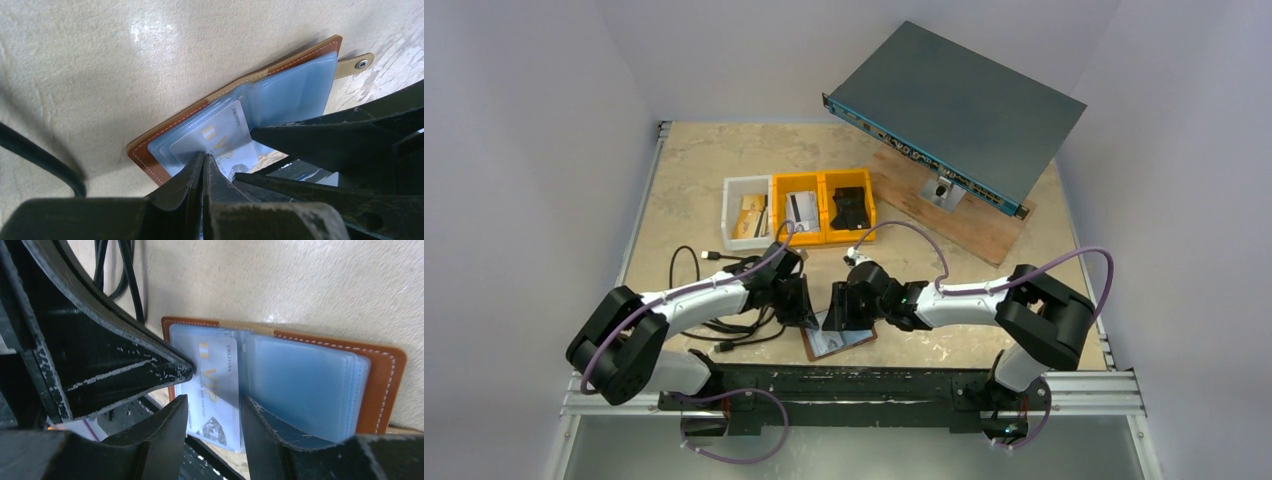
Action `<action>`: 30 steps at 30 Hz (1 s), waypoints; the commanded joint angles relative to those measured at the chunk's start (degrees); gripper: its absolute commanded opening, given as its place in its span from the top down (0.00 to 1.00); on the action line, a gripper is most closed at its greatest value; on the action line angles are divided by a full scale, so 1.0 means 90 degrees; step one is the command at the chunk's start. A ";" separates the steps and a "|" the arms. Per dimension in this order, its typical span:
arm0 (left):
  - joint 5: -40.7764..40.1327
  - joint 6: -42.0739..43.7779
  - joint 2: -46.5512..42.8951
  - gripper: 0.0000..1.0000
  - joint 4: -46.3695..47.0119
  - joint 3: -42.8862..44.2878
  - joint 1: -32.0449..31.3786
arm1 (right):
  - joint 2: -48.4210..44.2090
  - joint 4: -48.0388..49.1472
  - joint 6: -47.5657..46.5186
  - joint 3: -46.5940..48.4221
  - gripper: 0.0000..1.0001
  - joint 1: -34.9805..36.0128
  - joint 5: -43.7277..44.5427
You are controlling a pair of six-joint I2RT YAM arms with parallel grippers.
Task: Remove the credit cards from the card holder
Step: Remove the credit card from the card holder.
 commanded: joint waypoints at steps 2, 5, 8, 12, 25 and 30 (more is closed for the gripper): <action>-0.0069 0.0078 0.0362 0.99 0.0153 0.0161 0.0020 | 0.0041 0.0416 0.0130 -0.0196 0.58 0.0022 -0.0484; -0.0028 0.0115 0.0344 0.99 0.0113 0.0262 0.0024 | 0.0034 0.0422 0.0210 -0.0269 0.58 -0.0007 -0.0502; -0.0115 0.0219 0.0102 0.98 -0.0204 0.0386 0.0030 | -0.0079 0.0473 0.0323 -0.0433 0.59 -0.0061 -0.0451; -0.0172 0.0264 -0.0345 0.96 -0.0550 0.0372 0.0030 | -0.0212 0.0499 0.0441 -0.0625 0.58 -0.0143 -0.0420; -0.0020 0.0007 -0.0307 0.98 -0.0320 0.0019 -0.0295 | -0.0002 0.0854 0.0623 -0.0714 0.59 -0.0187 -0.0686; -0.0155 -0.0024 -0.0229 1.00 -0.0332 0.0047 -0.0373 | -0.0021 0.0994 0.0702 -0.0834 0.59 -0.0227 -0.0729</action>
